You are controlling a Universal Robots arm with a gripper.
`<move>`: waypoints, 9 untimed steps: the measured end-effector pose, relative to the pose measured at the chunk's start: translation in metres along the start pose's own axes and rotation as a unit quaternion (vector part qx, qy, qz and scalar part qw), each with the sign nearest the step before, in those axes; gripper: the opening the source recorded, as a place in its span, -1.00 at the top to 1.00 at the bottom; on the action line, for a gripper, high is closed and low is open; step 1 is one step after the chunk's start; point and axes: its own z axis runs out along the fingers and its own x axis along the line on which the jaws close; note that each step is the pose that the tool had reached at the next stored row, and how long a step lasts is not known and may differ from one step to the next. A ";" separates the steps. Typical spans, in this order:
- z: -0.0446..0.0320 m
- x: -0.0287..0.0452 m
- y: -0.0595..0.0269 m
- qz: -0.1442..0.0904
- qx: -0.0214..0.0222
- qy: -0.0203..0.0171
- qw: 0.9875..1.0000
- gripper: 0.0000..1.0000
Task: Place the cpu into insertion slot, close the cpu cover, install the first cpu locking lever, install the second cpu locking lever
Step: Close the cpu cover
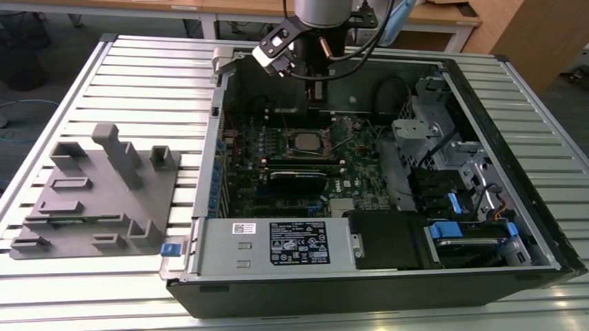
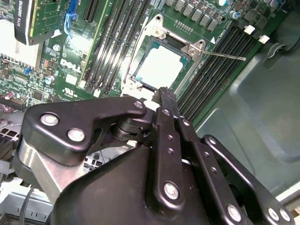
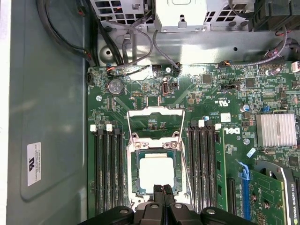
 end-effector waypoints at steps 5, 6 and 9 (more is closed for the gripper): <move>0.0001 0.0001 0.0033 0.000 0.000 0.000 1.000 0.79; 0.0002 0.0002 0.0047 0.000 0.000 0.000 1.000 0.79; 0.0005 0.0004 0.0090 0.000 0.000 0.000 1.000 0.79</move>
